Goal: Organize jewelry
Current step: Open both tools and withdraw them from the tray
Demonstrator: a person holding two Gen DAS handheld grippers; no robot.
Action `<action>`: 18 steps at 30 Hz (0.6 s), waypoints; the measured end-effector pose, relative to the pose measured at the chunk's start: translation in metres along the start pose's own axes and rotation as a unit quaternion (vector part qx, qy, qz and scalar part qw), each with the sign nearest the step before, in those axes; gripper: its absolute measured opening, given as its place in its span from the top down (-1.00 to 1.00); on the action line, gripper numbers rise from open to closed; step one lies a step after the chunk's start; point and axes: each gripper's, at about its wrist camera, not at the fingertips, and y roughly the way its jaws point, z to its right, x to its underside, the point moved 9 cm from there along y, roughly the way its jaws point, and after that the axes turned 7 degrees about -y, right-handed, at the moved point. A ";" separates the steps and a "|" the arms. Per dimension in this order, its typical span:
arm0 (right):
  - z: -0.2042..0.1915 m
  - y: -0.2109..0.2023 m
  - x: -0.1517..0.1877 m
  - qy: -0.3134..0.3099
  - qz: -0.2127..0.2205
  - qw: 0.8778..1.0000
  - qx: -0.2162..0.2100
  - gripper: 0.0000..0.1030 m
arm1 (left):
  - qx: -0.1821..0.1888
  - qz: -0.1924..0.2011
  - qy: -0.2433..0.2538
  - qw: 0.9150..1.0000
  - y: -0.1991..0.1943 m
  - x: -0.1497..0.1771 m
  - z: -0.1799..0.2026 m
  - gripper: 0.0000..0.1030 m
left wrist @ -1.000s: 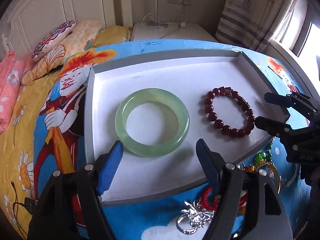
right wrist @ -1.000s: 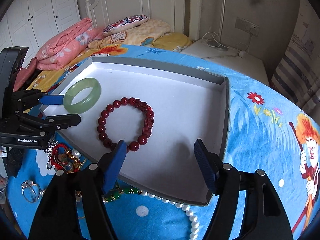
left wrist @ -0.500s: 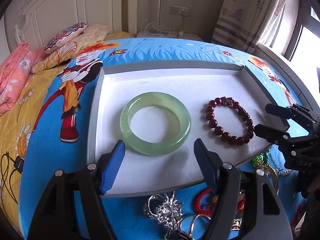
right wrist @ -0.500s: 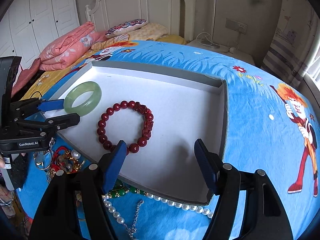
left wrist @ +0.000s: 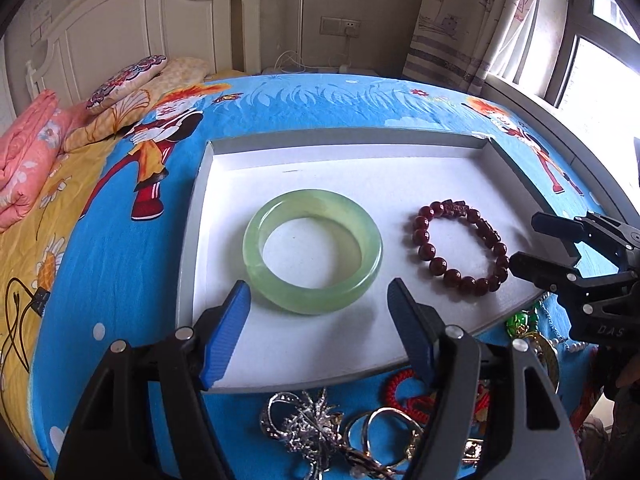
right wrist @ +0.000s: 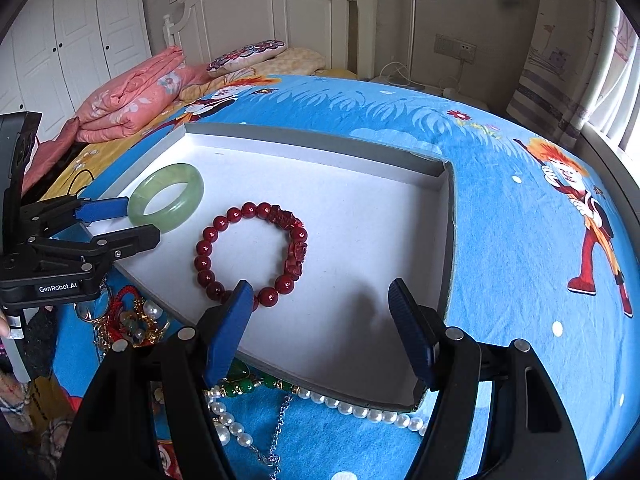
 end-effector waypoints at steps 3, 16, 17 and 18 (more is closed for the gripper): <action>-0.003 -0.017 0.001 0.001 0.033 0.999 -0.005 -0.69 | 0.001 0.022 -0.004 1.000 -0.014 0.004 0.000 -0.54; -0.101 -0.090 0.018 -0.155 0.158 0.975 -0.034 -0.84 | -0.009 0.108 -0.035 0.994 -0.095 0.054 -0.051 -0.95; -0.106 -0.090 0.017 -0.160 0.156 0.974 -0.034 -0.84 | -0.011 0.102 -0.031 0.994 -0.093 0.059 -0.052 -0.95; -0.109 -0.089 0.018 -0.166 0.154 0.974 -0.033 -0.84 | -0.012 0.097 -0.026 0.995 -0.091 0.063 -0.051 -0.95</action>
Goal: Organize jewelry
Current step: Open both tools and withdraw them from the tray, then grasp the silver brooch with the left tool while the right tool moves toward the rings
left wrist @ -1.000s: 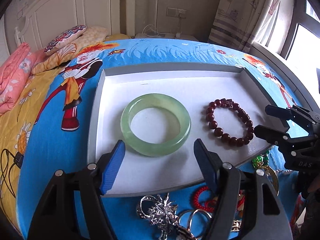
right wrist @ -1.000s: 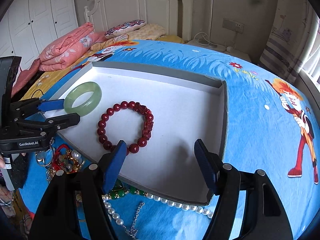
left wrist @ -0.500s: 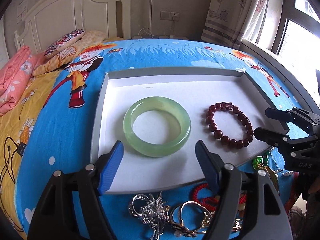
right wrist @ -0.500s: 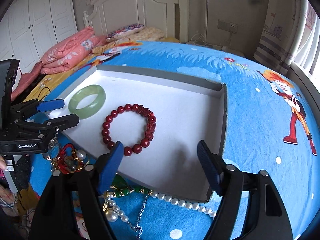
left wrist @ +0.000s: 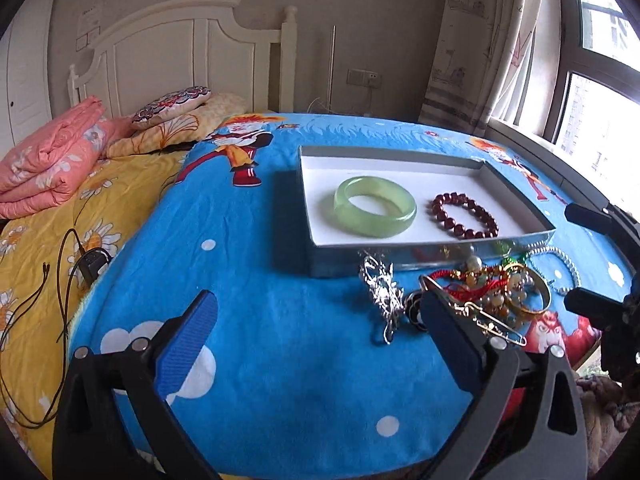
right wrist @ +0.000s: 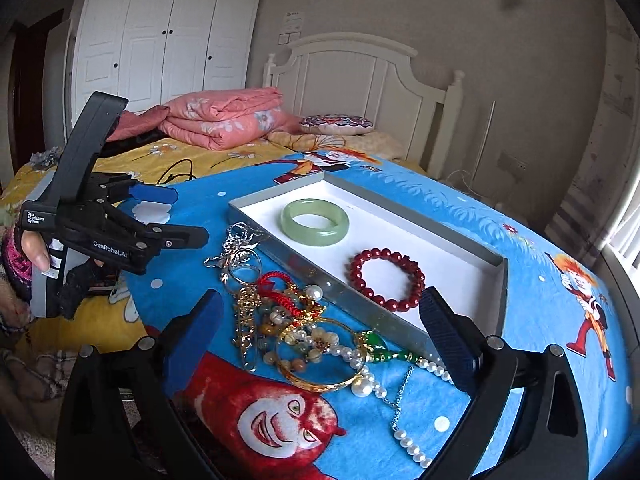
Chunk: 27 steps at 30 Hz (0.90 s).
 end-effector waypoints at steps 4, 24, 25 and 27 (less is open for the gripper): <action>-0.004 0.000 0.002 -0.006 -0.002 1.000 0.006 -0.82 | -0.004 -0.012 -0.004 1.000 0.011 0.005 0.002 -0.82; -0.033 0.007 -0.002 -0.015 -0.010 0.999 -0.041 -0.41 | 0.024 -0.021 0.004 0.999 0.035 0.007 0.034 0.68; -0.036 0.009 -0.003 -0.018 -0.016 0.999 -0.046 -0.41 | 0.018 -0.014 0.001 1.000 0.032 0.006 0.029 0.68; -0.043 0.016 -0.005 -0.022 -0.028 0.998 -0.058 -0.41 | 0.016 -0.008 -0.011 1.000 0.025 0.003 0.018 0.68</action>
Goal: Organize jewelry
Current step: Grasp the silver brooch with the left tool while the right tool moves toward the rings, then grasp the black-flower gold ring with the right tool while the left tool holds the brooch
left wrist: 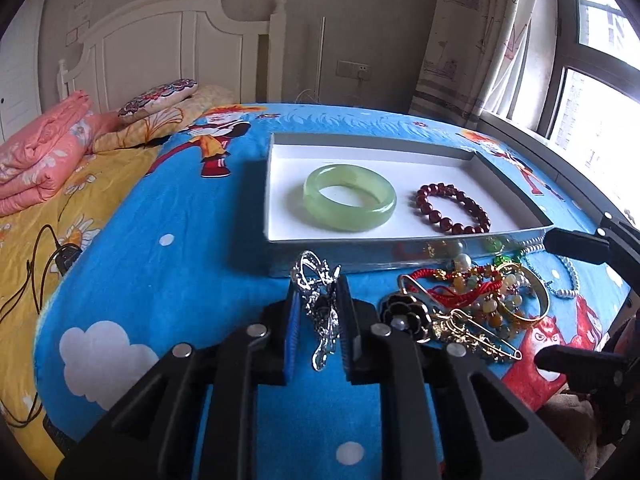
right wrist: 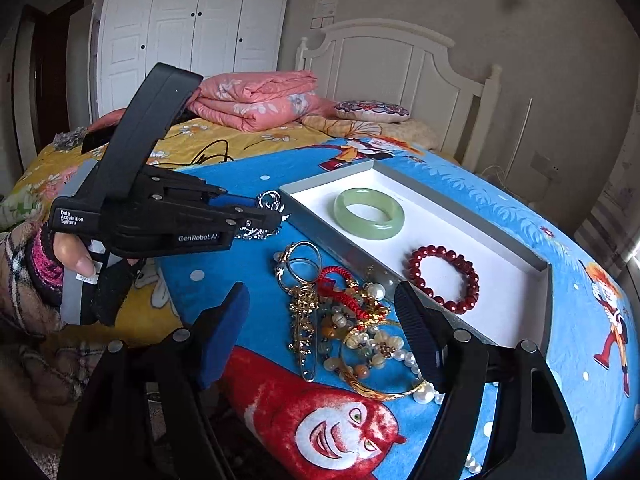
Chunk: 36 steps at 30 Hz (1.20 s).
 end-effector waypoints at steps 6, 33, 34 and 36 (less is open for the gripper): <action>-0.011 0.035 -0.008 0.006 -0.057 0.998 -0.032 -0.32 | -0.018 -0.005 -0.012 1.000 -0.004 0.002 -0.022 0.68; -0.014 0.071 -0.029 -0.012 -0.069 0.998 -0.005 0.28 | -0.005 0.001 -0.019 1.000 -0.003 0.011 -0.025 0.64; -0.013 0.068 -0.031 -0.007 -0.062 0.998 -0.008 0.28 | -0.005 0.001 -0.019 1.000 -0.003 0.011 -0.025 0.65; -0.012 0.062 -0.034 0.003 -0.050 0.999 -0.017 0.28 | -0.005 0.002 -0.020 1.000 -0.004 0.011 -0.025 0.65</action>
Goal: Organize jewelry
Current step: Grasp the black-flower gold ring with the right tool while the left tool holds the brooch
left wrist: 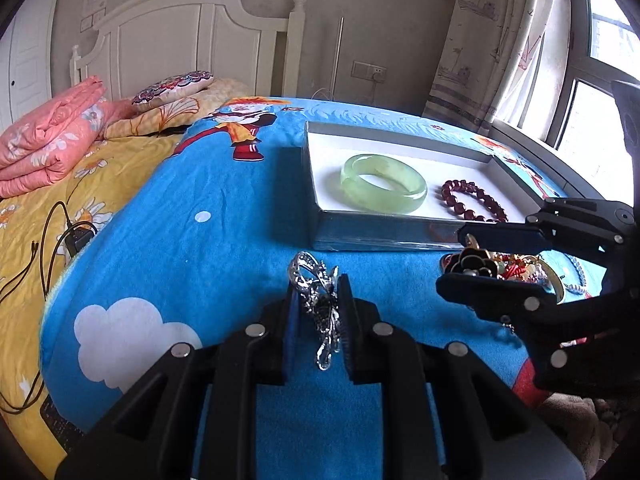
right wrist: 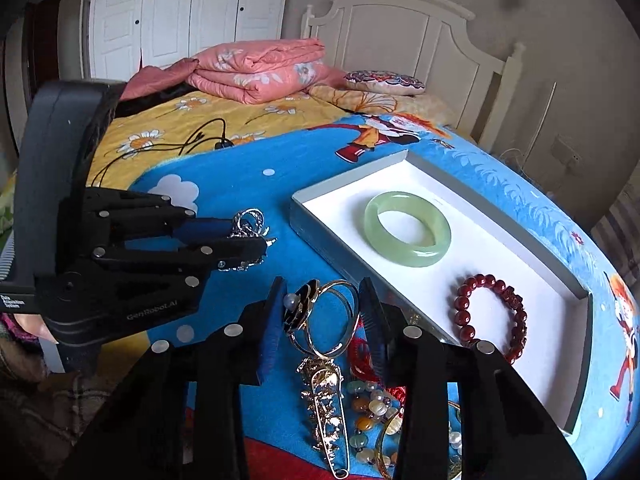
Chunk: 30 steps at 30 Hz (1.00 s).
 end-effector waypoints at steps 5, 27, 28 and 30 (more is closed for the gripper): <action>-0.002 -0.001 0.001 0.007 0.005 1.000 -0.007 0.28 | -0.002 0.004 0.000 1.000 -0.002 -0.001 0.001 0.68; 0.059 -0.042 0.011 0.105 0.070 0.992 0.003 0.28 | 0.009 0.011 0.024 1.000 -0.008 -0.018 0.027 0.82; 0.062 -0.043 0.012 0.110 0.070 0.991 0.003 0.28 | 0.007 0.012 0.025 1.000 -0.009 -0.017 0.026 0.82; 0.066 -0.045 0.014 0.116 0.073 0.991 0.004 0.28 | 0.012 0.011 0.023 1.000 -0.010 -0.016 0.025 0.82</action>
